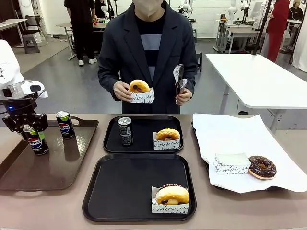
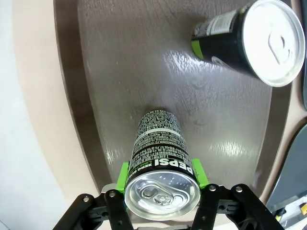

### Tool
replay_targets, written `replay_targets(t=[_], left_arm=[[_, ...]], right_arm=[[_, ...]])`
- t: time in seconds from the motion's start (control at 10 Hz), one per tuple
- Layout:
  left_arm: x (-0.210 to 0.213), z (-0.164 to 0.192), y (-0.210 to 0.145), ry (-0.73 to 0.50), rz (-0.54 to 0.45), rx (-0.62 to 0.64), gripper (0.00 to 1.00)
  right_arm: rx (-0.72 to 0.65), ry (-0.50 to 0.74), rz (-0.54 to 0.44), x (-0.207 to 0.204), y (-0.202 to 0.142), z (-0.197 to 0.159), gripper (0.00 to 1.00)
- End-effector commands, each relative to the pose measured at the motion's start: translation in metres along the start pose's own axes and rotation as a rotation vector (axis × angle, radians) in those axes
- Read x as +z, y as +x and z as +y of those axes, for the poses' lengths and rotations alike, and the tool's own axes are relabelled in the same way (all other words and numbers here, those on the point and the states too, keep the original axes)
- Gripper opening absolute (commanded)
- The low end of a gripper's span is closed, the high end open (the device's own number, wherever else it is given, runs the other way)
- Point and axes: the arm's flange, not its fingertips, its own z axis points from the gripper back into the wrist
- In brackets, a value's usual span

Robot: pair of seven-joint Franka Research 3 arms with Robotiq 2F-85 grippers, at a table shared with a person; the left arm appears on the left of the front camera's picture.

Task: Set up donuts and drinks on trays.
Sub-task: Pick up one Pepsi coke from the Handle tray and place it on the Flat Tray without a Pepsi coke.

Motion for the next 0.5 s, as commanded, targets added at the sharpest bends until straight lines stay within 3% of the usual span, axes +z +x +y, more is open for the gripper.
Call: replay_targets(t=[0.0, 0.4], left_arm=[[0.035, -0.009, -0.026, 0.037, 0.028, -0.060, 0.00], [0.095, -0.025, -0.087, 0.006, 0.038, -0.165, 0.00]], right_arm=[[0.019, 0.020, -0.012, 0.000, 0.001, -0.001, 1.00], [0.019, 0.020, -0.012, 0.000, 0.001, -0.001, 1.00]])
